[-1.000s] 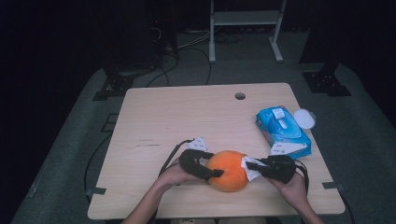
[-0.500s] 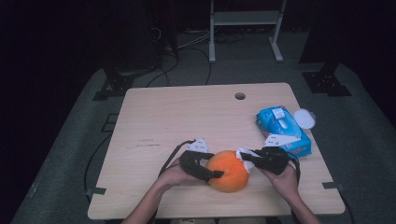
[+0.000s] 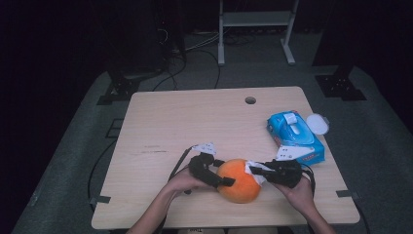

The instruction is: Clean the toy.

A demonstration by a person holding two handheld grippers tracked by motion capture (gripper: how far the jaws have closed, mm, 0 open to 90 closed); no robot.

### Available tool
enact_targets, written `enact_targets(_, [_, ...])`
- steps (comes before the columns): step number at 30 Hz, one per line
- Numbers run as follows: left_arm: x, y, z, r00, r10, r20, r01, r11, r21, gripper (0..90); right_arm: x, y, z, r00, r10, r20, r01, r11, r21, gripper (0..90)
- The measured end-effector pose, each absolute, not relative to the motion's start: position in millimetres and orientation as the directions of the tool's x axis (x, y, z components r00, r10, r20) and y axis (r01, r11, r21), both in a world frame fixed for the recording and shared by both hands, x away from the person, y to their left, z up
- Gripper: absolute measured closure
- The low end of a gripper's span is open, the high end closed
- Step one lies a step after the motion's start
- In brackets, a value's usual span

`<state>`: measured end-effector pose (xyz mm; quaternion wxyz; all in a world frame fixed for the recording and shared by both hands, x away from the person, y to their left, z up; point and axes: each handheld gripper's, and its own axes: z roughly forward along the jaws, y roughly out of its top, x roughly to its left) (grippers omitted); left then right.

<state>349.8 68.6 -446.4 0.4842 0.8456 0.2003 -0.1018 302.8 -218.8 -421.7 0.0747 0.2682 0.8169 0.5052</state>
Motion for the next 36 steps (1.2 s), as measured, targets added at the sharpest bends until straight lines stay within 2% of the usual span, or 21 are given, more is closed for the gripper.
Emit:
enact_targets(2, [347, 73, -441, 0.909, 0.237, -0.343, 0.413, -0.402, 0.817, 30.0, 304, -219, -419, -0.84, 0.522, 0.149, 0.364, 0.338, 0.868, 78.0])
enact_targets(3, [345, 74, -436, 0.922, 0.243, -0.301, 0.376, -0.375, 0.847, 33.1, 305, -219, -416, -0.836, 0.529, 0.149, 0.363, 0.328, 0.872, 78.1])
enact_targets(4, [345, 74, -436, 0.922, 0.243, -0.301, 0.376, -0.375, 0.847, 34.7, 306, -218, -411, -0.833, 0.536, 0.137, 0.351, 0.32, 0.88, 78.2])
enact_targets(5, [340, 74, -424, 0.945, 0.268, -0.186, 0.277, -0.359, 0.891, 35.1, 306, -217, -407, -0.831, 0.544, 0.121, 0.339, 0.321, 0.885, 78.2])
enact_targets(8, [334, 76, -413, 0.946, 0.32, -0.047, 0.158, -0.33, 0.931, 36.1, 308, -211, -389, -0.823, 0.564, 0.068, 0.284, 0.306, 0.908, 78.2])
enact_targets(11, [328, 77, -415, 0.919, 0.369, 0.138, 0.002, -0.356, 0.935, 36.3, 318, -206, -379, -0.818, 0.573, 0.05, 0.26, 0.291, 0.921, 78.1])
enact_targets(13, [329, 75, -422, 0.924, 0.35, 0.154, -0.002, -0.399, 0.917, 36.1, 327, -203, -382, -0.81, 0.585, 0.045, 0.264, 0.294, 0.919, 78.0])
enact_targets(14, [329, 75, -422, 0.924, 0.35, 0.154, -0.002, -0.399, 0.917, 35.6, 327, -203, -382, -0.81, 0.585, 0.045, 0.264, 0.294, 0.919, 78.0])
enact_targets(16, [329, 73, -433, 0.938, 0.31, 0.153, 0.006, -0.457, 0.889, 31.7, 338, -197, -403, -0.813, 0.576, 0.084, 0.319, 0.32, 0.892, 78.1])
enact_targets(18, [331, 74, -432, 0.943, 0.307, 0.124, 0.032, -0.457, 0.889, 21.1, 337, -197, -415, -0.823, 0.557, 0.112, 0.328, 0.305, 0.894, 78.5])
enact_targets(19, [336, 78, -430, 0.952, 0.304, 0.043, 0.099, -0.438, 0.893, 16.8, 335, -199, -418, -0.829, 0.544, 0.129, 0.332, 0.293, 0.897, 78.5])
enact_targets(20, [339, 79, -429, 0.95, 0.313, -0.004, 0.14, -0.413, 0.9, 13.2, 334, -200, -418, -0.838, 0.531, 0.129, 0.325, 0.296, 0.898, 78.5])
enact_targets(21, [339, 79, -429, 0.95, 0.313, -0.004, 0.14, -0.413, 0.9, 9.3, 332, -200, -417, -0.847, 0.518, 0.121, 0.317, 0.308, 0.897, 78.5])
enact_targets(22, [344, 79, -428, 0.943, 0.323, -0.076, 0.211, -0.407, 0.889, 6.4, 331, -201, -416, -0.857, 0.502, 0.115, 0.307, 0.319, 0.897, 78.5])
enact_targets(24, [345, 79, -430, 0.942, 0.324, -0.09, 0.228, -0.416, 0.88, 3.4, 328, -202, -416, -0.866, 0.488, 0.109, 0.297, 0.326, 0.898, 78.4])
enact_targets(25, [345, 76, -434, 0.947, 0.299, -0.115, 0.242, -0.434, 0.868, 4.2, 327, -203, -416, -0.868, 0.486, 0.106, 0.293, 0.326, 0.899, 78.4])
enact_targets(27, [342, 74, -435, 0.953, 0.288, -0.091, 0.219, -0.451, 0.866, 7.3, 326, -204, -417, -0.867, 0.487, 0.109, 0.296, 0.326, 0.898, 78.4])
enact_targets(28, [340, 74, -433, 0.953, 0.292, -0.082, 0.216, -0.464, 0.859, 17.7, 327, -205, -417, -0.864, 0.491, 0.108, 0.3, 0.33, 0.895, 78.3])
enact_targets(30, [339, 74, -431, 0.949, 0.306, -0.077, 0.222, -0.471, 0.854, 23.0, 327, -205, -416, -0.861, 0.496, 0.11, 0.303, 0.329, 0.894, 78.1])
enact_targets(32, [337, 72, -430, 0.942, 0.326, -0.076, 0.234, -0.477, 0.847, 24.5, 327, -203, -413, -0.853, 0.511, 0.104, 0.307, 0.33, 0.893, 78.0])
enact_targets(36, [333, 65, -427, 0.926, 0.37, -0.081, 0.264, -0.478, 0.838, 24.5, 316, -186, -401, -0.875, 0.482, 0.045, 0.235, 0.341, 0.91, 78.3])
